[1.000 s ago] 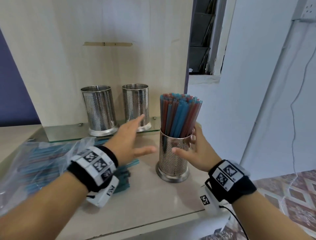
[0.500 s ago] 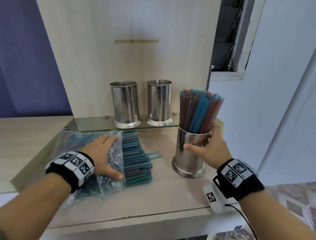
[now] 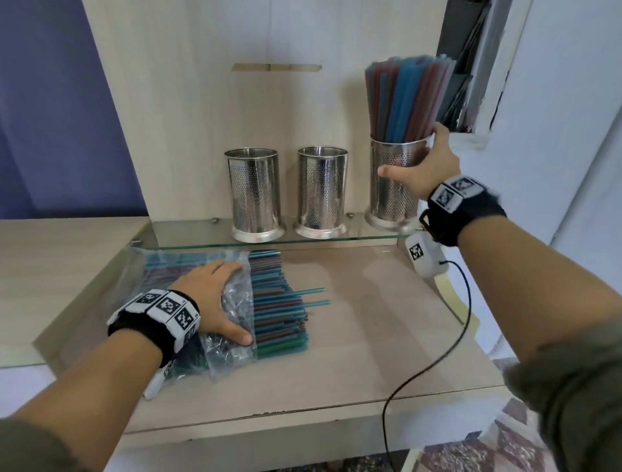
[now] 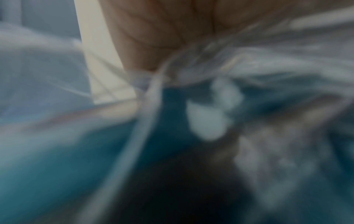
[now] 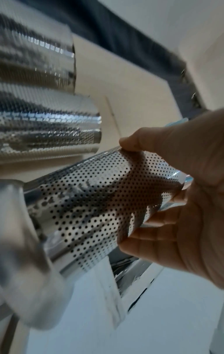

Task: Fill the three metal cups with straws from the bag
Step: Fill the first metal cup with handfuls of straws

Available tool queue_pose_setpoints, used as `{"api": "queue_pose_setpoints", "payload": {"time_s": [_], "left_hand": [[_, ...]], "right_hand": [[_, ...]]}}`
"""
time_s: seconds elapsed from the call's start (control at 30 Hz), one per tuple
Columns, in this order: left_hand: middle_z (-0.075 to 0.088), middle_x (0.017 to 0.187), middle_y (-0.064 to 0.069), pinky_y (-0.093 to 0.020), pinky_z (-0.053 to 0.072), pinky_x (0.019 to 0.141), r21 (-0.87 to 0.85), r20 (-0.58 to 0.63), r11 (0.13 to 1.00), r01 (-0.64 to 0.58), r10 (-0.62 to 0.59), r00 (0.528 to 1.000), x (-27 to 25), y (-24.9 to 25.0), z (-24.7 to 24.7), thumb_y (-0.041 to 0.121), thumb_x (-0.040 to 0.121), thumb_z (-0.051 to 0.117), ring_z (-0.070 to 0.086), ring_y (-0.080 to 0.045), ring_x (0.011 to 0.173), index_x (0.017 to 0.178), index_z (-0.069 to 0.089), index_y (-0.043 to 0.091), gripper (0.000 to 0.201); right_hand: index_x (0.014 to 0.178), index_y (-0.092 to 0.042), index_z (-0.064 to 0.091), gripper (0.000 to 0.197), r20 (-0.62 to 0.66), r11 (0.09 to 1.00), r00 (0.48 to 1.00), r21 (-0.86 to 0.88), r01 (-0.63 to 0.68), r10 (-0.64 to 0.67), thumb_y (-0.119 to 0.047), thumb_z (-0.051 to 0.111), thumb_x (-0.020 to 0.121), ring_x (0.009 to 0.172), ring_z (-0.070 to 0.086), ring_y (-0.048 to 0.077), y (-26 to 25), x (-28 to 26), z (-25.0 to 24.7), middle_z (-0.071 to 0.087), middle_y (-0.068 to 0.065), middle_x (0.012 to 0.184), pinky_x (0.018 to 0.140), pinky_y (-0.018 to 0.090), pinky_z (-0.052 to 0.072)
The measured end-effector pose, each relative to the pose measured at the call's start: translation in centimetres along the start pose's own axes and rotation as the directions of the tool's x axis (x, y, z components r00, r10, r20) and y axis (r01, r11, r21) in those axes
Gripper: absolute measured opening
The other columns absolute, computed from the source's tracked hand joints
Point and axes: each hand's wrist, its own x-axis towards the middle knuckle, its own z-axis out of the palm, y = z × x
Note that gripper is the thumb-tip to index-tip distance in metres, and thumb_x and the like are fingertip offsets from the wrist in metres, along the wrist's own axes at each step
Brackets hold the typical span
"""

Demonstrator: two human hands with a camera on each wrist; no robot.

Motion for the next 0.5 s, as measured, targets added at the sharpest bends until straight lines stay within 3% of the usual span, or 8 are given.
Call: {"api": "queue_pose_setpoints", "payload": {"time_s": [0.17,0.3,0.4,0.5], "left_hand": [[0.021,0.158,0.008,-0.036,0.023,0.118,-0.022,0.001,1.000,-0.003,0.003,1.000,0.0,-0.2,-0.2,0.094,0.020,0.064,0.027,-0.019,0.143,0.151,0.010,0.035,0.153],[0.025,0.156,0.009,-0.038,0.025,0.117,-0.040,0.011,0.999,0.011,-0.011,1.000,0.2,-0.4,-0.1,0.093,0.020,0.065,0.031,-0.019,0.141,0.150,0.011,0.039,0.151],[0.025,0.156,0.009,-0.039,0.026,0.117,-0.040,0.013,0.999,0.008,-0.007,1.000,0.3,-0.6,0.0,0.094,0.020,0.064,0.031,-0.019,0.141,0.150,0.011,0.040,0.151],[0.025,0.156,0.009,-0.040,0.025,0.117,-0.041,0.006,0.999,0.003,-0.003,1.000,0.4,-0.7,0.1,0.095,0.020,0.063,0.031,-0.018,0.141,0.150,0.011,0.040,0.150]], "right_hand": [[0.150,-0.018,0.017,0.111,0.003,0.999,0.999,-0.008,-0.052,0.052,-0.045,0.085,0.065,0.114,0.058,0.030,1.5,2.2,3.0,0.058,0.008,0.131,0.096,0.036,0.047],[0.145,-0.018,0.023,0.107,-0.051,0.997,0.995,0.001,-0.081,0.081,-0.051,0.083,0.062,0.108,0.062,0.029,3.7,3.0,4.6,0.061,0.005,0.126,0.095,0.044,0.051],[0.143,-0.016,0.026,0.100,-0.062,0.997,0.996,0.015,-0.070,0.071,-0.048,0.082,0.067,0.104,0.062,0.028,4.4,3.4,4.9,0.061,0.003,0.117,0.092,0.041,0.051],[0.149,-0.015,0.016,0.106,-0.024,0.998,0.998,0.001,-0.056,0.056,-0.047,0.081,0.071,0.103,0.059,0.027,4.9,3.7,4.8,0.060,0.007,0.121,0.088,0.035,0.045]]}}
